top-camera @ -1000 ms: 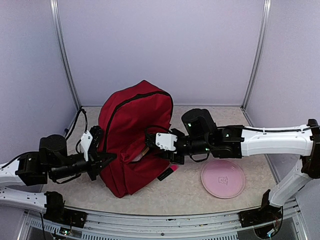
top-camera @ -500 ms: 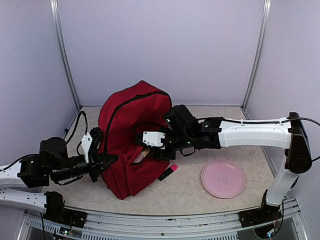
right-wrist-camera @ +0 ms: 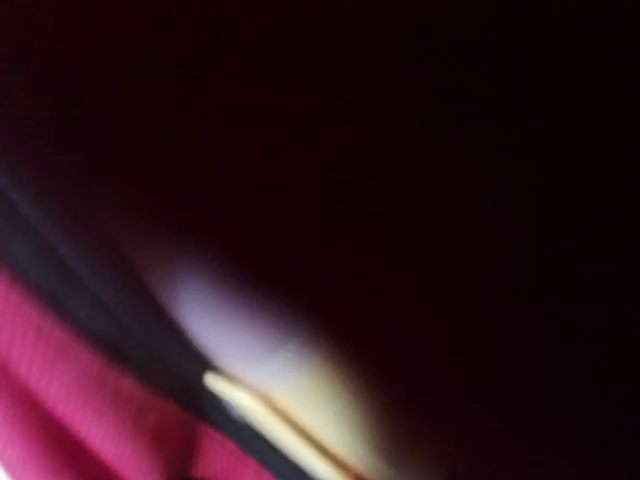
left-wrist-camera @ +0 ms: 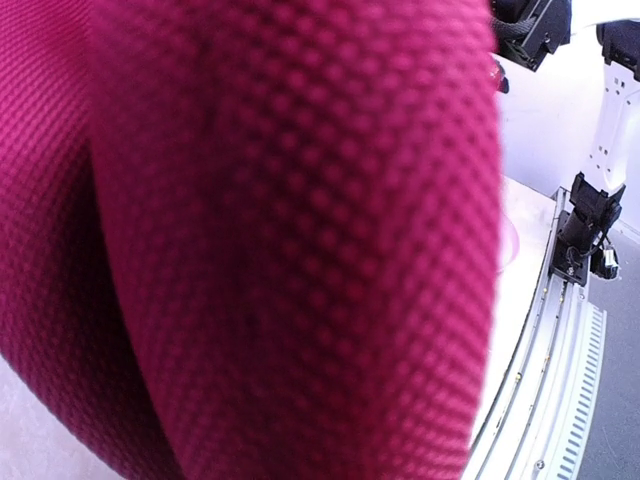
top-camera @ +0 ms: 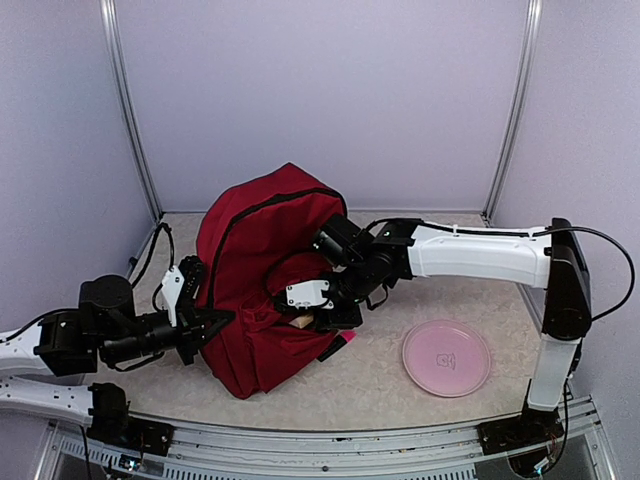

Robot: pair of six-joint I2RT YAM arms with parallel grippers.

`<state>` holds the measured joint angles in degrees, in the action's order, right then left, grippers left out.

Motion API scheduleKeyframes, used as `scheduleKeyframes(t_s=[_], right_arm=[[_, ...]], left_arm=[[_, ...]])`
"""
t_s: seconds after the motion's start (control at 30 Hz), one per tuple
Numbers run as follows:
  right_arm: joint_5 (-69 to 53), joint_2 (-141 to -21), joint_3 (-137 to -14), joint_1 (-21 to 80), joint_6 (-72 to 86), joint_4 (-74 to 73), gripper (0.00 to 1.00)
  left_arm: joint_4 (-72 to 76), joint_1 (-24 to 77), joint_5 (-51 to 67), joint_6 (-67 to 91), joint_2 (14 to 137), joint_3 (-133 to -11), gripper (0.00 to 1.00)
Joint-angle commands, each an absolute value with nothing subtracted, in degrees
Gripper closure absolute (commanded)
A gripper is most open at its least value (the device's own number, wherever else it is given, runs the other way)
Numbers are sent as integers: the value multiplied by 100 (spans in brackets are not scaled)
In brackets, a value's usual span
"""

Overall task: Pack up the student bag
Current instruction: Adjust the pen in the lower front pocket of the bag.

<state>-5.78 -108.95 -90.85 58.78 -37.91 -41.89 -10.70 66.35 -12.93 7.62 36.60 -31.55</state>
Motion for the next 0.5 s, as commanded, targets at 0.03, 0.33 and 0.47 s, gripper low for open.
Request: scheduleKeyframes(t_s=[0.03, 0.33, 0.47], right_arm=[[-709, -10548, -8793, 5775, -3500, -5053, 55], [-2416, -9502, -8837, 5767, -3237, -4389, 51], [-2836, -8593, -7853, 5760, -2888, -3461, 44]], left_arm=[[-496, 6665, -1519, 690, 3452, -3559, 100], [-571, 6667, -1647, 711, 3370, -3577, 100], [-594, 6680, -1739, 743, 3377, -3569, 100]])
